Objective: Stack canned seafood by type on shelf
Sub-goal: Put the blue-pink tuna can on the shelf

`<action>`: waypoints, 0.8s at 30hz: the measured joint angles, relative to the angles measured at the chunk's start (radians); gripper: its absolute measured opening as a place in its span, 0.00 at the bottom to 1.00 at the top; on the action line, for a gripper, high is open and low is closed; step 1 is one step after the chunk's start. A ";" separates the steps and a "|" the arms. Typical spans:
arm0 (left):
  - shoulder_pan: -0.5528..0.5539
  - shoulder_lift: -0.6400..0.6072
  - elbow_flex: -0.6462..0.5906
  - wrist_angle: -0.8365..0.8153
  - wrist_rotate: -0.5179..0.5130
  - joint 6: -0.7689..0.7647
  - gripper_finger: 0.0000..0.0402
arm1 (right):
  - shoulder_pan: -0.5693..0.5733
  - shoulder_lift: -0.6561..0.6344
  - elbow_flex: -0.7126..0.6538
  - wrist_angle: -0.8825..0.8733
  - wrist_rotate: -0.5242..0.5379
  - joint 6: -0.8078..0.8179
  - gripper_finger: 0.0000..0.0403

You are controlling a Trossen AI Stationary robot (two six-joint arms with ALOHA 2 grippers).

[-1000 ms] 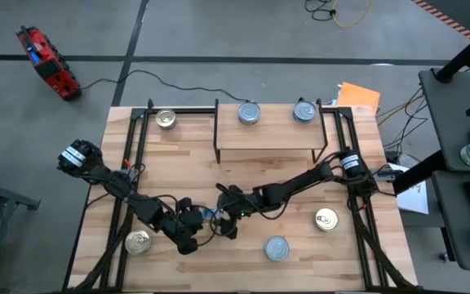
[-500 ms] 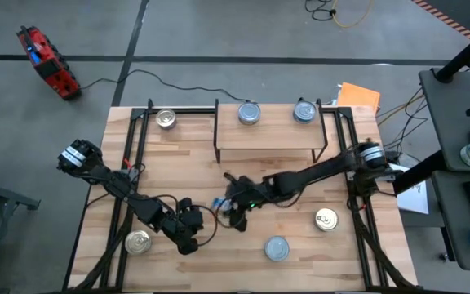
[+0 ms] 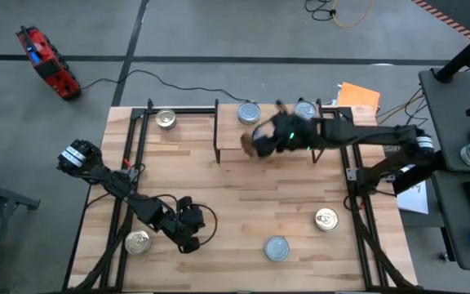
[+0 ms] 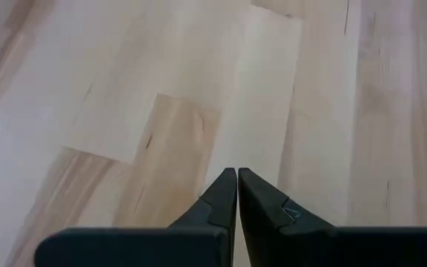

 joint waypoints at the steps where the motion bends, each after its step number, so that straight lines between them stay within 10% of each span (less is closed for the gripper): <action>1: 0.000 0.000 0.000 0.001 -0.003 0.000 0.00 | -0.031 -0.013 -0.004 0.001 -0.018 0.029 0.47; 10: 0.000 0.000 -0.001 0.004 -0.023 0.000 0.00 | -0.226 -0.058 -0.018 -0.048 -0.231 0.042 0.47; 24: 0.000 0.000 -0.004 0.004 -0.037 -0.003 0.00 | -0.290 -0.045 -0.058 -0.127 -0.236 -0.016 0.47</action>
